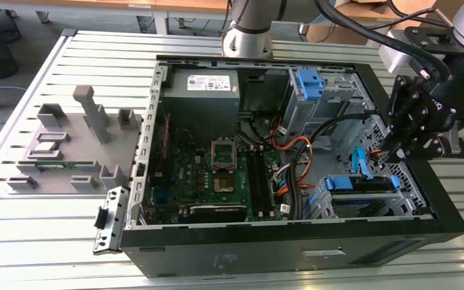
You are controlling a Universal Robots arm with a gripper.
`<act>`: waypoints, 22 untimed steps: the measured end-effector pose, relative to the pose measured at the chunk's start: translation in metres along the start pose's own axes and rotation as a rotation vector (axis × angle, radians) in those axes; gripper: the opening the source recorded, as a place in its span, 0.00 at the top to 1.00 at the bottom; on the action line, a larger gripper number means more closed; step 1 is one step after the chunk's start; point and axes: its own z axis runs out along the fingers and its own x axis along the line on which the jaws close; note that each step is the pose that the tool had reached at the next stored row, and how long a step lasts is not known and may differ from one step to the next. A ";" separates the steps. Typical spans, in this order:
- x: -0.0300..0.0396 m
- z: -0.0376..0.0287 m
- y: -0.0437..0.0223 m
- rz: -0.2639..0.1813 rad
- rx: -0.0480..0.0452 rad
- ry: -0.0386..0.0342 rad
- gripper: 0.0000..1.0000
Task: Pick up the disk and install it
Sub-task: 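Insert the second disk wire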
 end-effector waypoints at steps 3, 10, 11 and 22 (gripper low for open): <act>-0.0018 0.0001 -0.0033 0.000 0.0000 -0.0001 0.70; -0.0059 0.0004 -0.0129 0.000 0.0000 -0.0001 0.70; -0.0065 0.0004 -0.0146 0.000 0.0000 0.0000 0.70; -0.0105 0.0011 -0.0341 0.000 -0.0047 0.0022 0.70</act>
